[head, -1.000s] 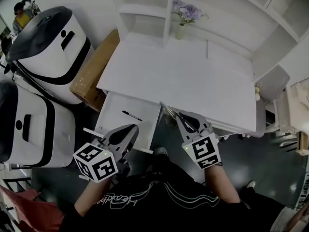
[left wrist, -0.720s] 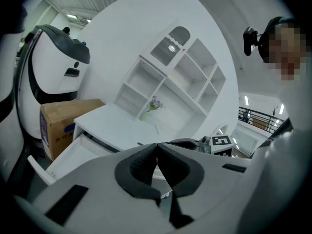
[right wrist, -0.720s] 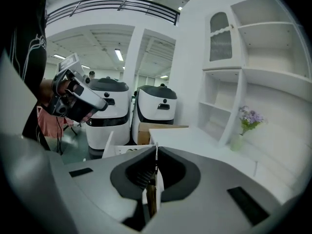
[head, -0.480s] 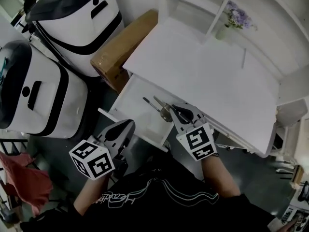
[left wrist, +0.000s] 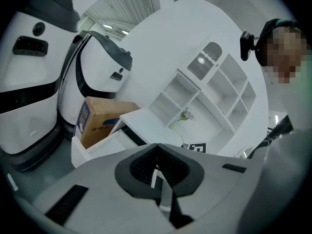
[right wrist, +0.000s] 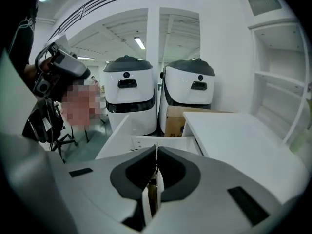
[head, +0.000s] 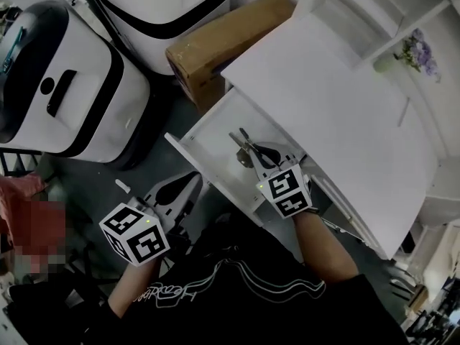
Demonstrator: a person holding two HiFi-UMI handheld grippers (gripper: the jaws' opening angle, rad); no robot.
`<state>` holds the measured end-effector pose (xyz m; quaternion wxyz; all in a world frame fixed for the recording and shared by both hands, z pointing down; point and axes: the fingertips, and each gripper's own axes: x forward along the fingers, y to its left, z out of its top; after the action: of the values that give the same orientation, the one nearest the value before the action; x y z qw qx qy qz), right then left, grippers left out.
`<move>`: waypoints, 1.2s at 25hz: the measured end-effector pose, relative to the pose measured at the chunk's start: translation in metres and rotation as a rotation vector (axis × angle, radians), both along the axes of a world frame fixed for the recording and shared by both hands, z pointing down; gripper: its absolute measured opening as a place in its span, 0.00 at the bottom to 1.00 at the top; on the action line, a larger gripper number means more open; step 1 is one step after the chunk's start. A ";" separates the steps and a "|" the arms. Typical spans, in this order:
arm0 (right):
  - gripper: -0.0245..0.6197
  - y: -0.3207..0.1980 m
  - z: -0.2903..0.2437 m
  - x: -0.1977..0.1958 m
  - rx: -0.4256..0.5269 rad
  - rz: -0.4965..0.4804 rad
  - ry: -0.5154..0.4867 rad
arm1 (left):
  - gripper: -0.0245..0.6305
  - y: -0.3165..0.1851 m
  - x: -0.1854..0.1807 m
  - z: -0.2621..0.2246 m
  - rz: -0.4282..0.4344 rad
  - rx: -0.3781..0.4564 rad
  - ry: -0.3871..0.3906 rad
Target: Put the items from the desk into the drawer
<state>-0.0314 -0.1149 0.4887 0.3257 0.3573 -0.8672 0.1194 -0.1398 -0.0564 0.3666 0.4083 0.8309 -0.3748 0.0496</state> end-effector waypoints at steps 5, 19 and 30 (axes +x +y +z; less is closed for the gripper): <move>0.11 -0.016 0.052 -0.028 -0.042 -0.081 0.038 | 0.07 -0.001 -0.026 0.023 -0.086 -0.045 -0.001; 0.11 -0.030 0.155 -0.063 -0.028 -0.259 0.177 | 0.07 -0.005 -0.060 0.055 -0.233 -0.108 -0.015; 0.12 -0.010 0.184 -0.074 -0.091 -0.368 0.162 | 0.07 -0.013 -0.065 0.068 -0.239 -0.130 -0.021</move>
<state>-0.1058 -0.1253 0.6728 0.4263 0.1865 -0.8826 0.0677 -0.2050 -0.0697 0.4345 0.4604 0.7516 -0.4713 0.0335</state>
